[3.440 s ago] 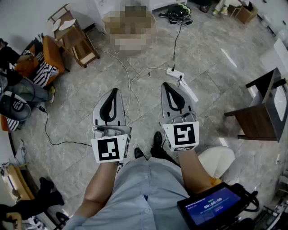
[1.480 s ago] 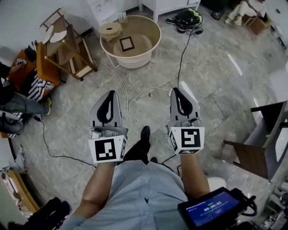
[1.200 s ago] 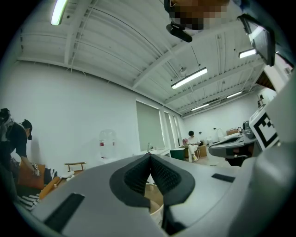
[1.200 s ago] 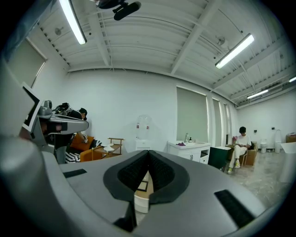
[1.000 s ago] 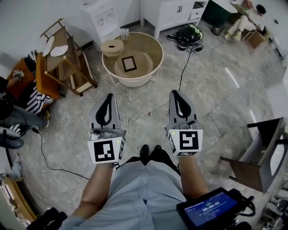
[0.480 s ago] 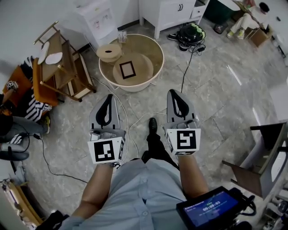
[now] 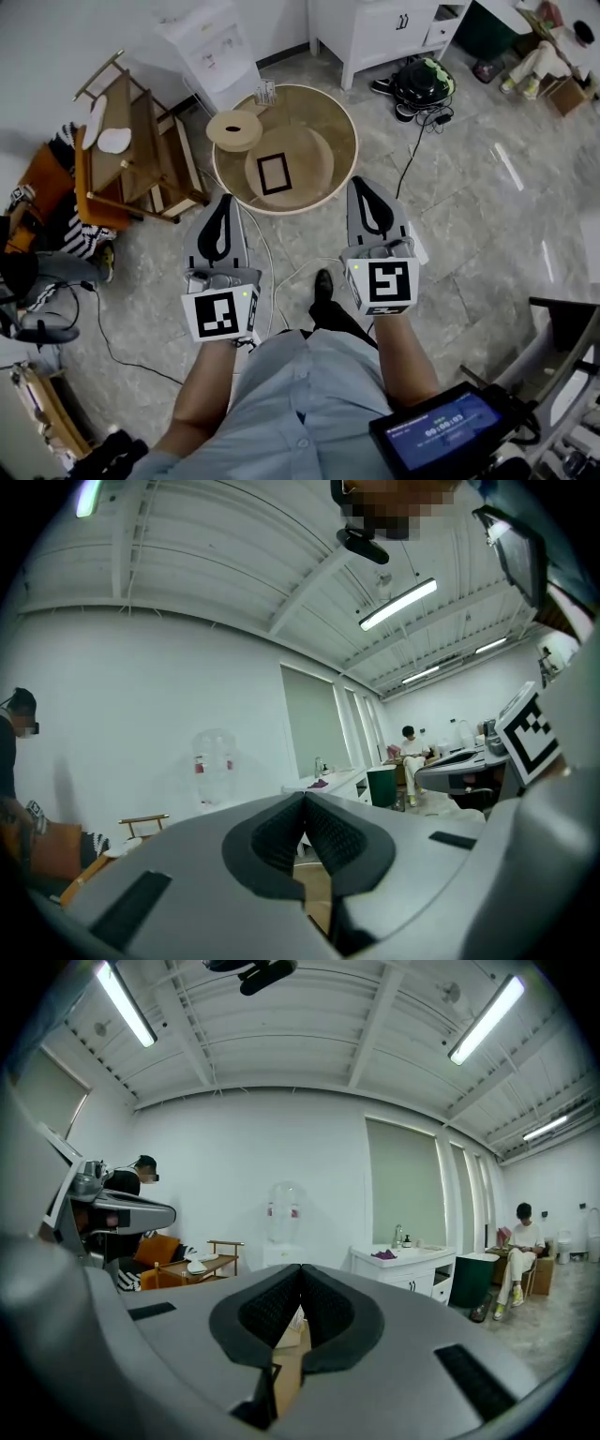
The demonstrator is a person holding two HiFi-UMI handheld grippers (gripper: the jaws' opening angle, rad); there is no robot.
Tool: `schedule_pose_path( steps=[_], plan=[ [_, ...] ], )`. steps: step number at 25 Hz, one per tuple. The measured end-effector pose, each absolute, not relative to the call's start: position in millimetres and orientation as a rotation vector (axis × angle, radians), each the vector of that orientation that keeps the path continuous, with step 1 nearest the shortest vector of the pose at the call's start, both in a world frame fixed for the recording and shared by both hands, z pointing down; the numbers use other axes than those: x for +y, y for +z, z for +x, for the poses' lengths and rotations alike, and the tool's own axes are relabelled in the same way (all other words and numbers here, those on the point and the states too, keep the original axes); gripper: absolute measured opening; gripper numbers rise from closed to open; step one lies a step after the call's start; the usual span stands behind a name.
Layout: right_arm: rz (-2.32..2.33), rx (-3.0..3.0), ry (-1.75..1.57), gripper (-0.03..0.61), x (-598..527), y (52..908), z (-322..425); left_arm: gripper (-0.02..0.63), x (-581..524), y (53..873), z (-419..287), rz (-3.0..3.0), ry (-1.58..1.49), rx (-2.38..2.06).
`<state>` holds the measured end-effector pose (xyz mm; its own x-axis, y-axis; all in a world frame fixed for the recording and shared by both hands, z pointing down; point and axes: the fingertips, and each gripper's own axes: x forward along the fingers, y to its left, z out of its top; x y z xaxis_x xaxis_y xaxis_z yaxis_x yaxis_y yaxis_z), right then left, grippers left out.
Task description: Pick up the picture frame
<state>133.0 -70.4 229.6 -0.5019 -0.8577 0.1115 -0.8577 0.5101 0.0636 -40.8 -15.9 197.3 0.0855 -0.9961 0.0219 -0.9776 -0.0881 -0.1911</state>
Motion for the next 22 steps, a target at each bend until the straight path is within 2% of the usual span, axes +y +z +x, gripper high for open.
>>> schedule_pose_path(
  steps=[7,22],
  plan=[
    [1.455,-2.671,-0.028,0.014,-149,215,132,0.011,-72,171,-49,-2.103,-0.204,2.088],
    [1.348,-2.747,-0.079,0.014,-194,205,98,0.011,-106,170,-79,-2.007,-0.188,2.181]
  ],
)
